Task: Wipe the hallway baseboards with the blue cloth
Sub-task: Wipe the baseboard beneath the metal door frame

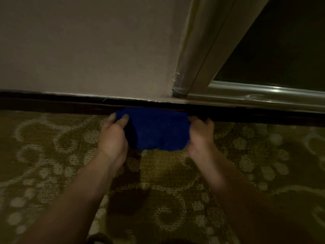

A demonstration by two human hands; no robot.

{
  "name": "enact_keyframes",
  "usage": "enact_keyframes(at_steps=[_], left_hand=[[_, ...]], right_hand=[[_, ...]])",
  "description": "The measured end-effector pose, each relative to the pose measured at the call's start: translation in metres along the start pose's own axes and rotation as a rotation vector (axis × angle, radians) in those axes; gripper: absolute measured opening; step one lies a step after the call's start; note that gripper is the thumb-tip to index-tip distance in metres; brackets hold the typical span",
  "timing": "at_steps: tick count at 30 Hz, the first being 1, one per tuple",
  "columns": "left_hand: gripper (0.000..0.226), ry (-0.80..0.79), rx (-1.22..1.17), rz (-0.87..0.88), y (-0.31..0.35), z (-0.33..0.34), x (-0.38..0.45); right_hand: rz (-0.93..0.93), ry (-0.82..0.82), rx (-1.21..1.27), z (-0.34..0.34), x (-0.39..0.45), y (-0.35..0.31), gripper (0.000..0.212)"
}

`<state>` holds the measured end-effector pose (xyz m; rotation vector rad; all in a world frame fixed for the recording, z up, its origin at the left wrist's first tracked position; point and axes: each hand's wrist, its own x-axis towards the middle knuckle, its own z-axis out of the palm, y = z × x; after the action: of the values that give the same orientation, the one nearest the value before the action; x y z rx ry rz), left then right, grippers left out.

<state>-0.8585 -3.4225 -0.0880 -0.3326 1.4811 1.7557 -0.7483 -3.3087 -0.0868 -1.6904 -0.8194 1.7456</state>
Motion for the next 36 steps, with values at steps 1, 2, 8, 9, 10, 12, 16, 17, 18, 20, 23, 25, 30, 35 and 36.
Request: enact_keyframes(at_steps=[1, 2, 8, 9, 10, 12, 16, 17, 18, 20, 23, 25, 30, 35, 36], left_hand=[[0.026, -0.056, 0.0, 0.023, 0.001, 0.005, -0.008], [0.024, -0.102, 0.004, 0.052, 0.002, 0.01, -0.016], [0.027, 0.073, 0.0, 0.198, 0.027, -0.001, -0.009], [0.028, 0.145, 0.006, 0.211, 0.031, -0.007, -0.001], [0.028, 0.213, 0.002, 0.223, 0.035, -0.014, 0.006], [0.025, 0.326, -0.018, 0.246, 0.038, -0.025, 0.016], [0.041, 0.363, -0.012, 0.212, 0.037, -0.034, 0.023], [0.04, 0.332, 0.03, 0.211, 0.034, -0.032, 0.02], [0.04, 0.281, 0.067, 0.199, 0.03, -0.027, 0.013], [0.036, 0.109, 0.092, 0.142, 0.02, -0.018, -0.007], [0.027, -0.128, 0.139, 0.128, 0.008, -0.004, -0.038], [0.025, -0.157, 0.165, 0.159, -0.002, -0.002, -0.049], [0.011, -0.059, 0.401, 0.033, -0.034, -0.02, -0.058], [0.019, -0.124, 0.648, 0.091, -0.06, -0.034, -0.041], [0.018, -0.135, 0.696, 0.118, -0.064, -0.037, -0.037]], right_hand=[[-0.022, 0.006, 0.055, -0.008, -0.003, -0.01, 0.025], [-0.048, -0.009, 0.118, -0.014, -0.008, -0.021, 0.026], [-0.073, -0.088, 0.138, 0.023, -0.024, -0.008, 0.056], [-0.065, -0.108, 0.081, 0.035, -0.029, 0.0, 0.06], [-0.062, -0.138, 0.037, 0.044, -0.035, 0.007, 0.059], [-0.034, -0.233, -0.015, 0.06, -0.04, 0.027, 0.045], [0.106, -0.29, 0.019, 0.063, -0.04, 0.041, 0.026], [0.11, -0.278, 0.058, 0.057, -0.039, 0.038, 0.023], [0.101, -0.248, 0.099, 0.048, -0.038, 0.032, 0.025], [0.097, -0.152, 0.155, 0.022, -0.037, 0.014, 0.039], [-0.027, -0.103, 0.204, -0.034, -0.037, -0.011, 0.038], [-0.137, -0.149, 0.194, -0.06, -0.04, -0.019, 0.032], [-0.047, -0.191, -0.088, -0.078, -0.043, 0.017, 0.022], [-0.018, -0.144, -0.324, -0.075, -0.041, 0.048, 0.032], [-0.017, -0.147, -0.356, -0.075, -0.041, 0.051, 0.039]])
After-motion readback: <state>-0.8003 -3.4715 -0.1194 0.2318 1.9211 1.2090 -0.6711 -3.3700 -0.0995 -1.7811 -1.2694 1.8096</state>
